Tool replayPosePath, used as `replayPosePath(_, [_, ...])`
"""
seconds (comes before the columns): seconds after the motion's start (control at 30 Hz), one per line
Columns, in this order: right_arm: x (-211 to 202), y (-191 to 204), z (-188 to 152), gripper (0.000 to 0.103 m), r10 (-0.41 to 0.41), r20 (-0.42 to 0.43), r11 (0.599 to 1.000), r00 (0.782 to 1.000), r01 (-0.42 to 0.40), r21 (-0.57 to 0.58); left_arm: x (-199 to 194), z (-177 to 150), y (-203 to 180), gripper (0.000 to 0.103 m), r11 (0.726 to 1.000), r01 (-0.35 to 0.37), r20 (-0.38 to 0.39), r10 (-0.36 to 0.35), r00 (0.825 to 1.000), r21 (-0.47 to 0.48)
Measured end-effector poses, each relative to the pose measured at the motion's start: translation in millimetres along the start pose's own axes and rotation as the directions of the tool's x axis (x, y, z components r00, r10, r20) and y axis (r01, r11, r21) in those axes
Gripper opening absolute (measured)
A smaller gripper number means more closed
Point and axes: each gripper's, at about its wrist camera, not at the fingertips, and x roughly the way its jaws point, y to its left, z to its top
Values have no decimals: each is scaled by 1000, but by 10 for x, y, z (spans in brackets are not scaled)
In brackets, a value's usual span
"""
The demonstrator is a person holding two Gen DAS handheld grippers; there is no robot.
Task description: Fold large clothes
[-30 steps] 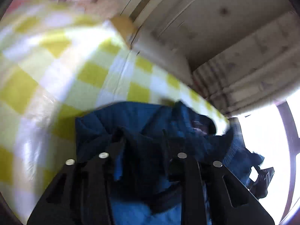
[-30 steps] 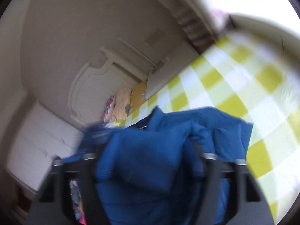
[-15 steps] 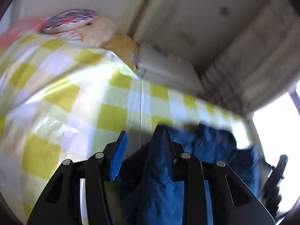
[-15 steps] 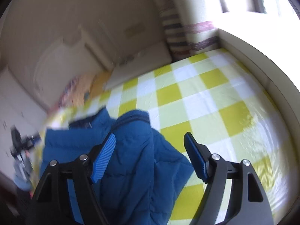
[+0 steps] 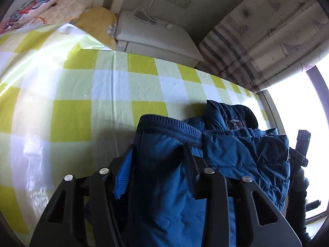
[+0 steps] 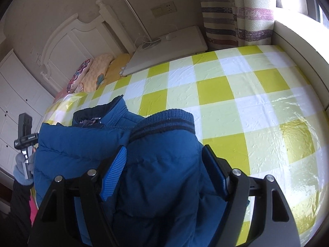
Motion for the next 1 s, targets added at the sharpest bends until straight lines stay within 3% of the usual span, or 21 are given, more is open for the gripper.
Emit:
replayPosePath(0.07, [22, 15, -5, 73, -3, -1, 1000, 1000, 3, -2, -9, 35, 38, 41, 999, 28, 14, -28, 1000, -18])
replayPosePath(0.17, [21, 27, -21, 73, -7, 4, 1000, 1000, 7, -1, -38, 56, 115, 58, 995, 72, 59, -68, 996, -66])
replayPosePath(0.23, [18, 4, -21, 73, -4, 6, 1000, 1000, 4, 5, -46, 41, 127, 79, 994, 90, 78, -85, 993, -69])
replayPosePath(0.3, [26, -11, -25, 73, -1, 6, 1000, 1000, 1, 11, -28, 34, 80, 92, 997, 67, 88, -62, 994, -47])
replayPosePath(0.37, [50, -28, -35, 73, 1, 4, 1000, 1000, -1, 17, 50, 61, 36, 91, 999, -12, 60, 14, 998, -33])
replayPosePath(0.4, [59, -34, -37, 73, 0, 5, 1000, 1000, 0, 18, 93, 67, 5, 87, 999, -36, 47, 37, 998, -20])
replayPosePath(0.47, [52, -28, -47, 64, -10, 17, 1000, 1000, 10, 14, 140, 49, -100, 52, 996, -83, 50, 81, 995, 36])
replayPosePath(0.5, [26, -8, -56, 51, -31, 31, 1000, 999, 31, 5, 130, 19, -163, 35, 991, -119, 67, 115, 991, 65])
replayPosePath(0.53, [-44, 53, -74, 23, -64, 63, 998, 996, 65, -23, 54, -46, -296, 22, 977, -175, 124, 159, 979, 123])
replayPosePath(0.57, [-130, 128, -91, 13, -77, 99, 995, 992, 83, -56, -48, -113, -411, 21, 961, -226, 182, 196, 964, 161])
replayPosePath(0.63, [-522, 484, -155, 10, -127, 227, 971, 966, 168, -170, -460, -316, -724, 20, 924, -314, 335, 231, 913, 219])
replayPosePath(0.73, [-1219, 939, -140, 9, -78, 377, 950, 923, 184, -253, -1103, -447, -917, 20, 942, -276, 452, 164, 877, 193])
replayPosePath(0.8, [-1393, 1013, 0, 9, -84, 414, 946, 906, 203, -252, -1314, -363, -965, 20, 929, -338, 492, 225, 841, 153])
replayPosePath(0.83, [-1355, 970, 109, 9, -93, 411, 951, 907, 203, -233, -1261, -254, -906, 20, 923, -363, 473, 267, 840, 125])
replayPosePath(0.9, [-1088, 813, 292, 10, -115, 361, 964, 926, 192, -185, -993, -36, -721, 20, 947, -315, 387, 267, 883, 66])
replayPosePath(0.93, [-771, 676, 371, 10, -161, 292, 967, 943, 210, -144, -843, 27, -644, 20, 952, -304, 355, 271, 895, 40])
replayPosePath(1.0, [-172, 443, 370, 10, -245, 161, 960, 956, 262, -99, -315, 104, -421, 20, 937, -349, 278, 335, 900, 2])
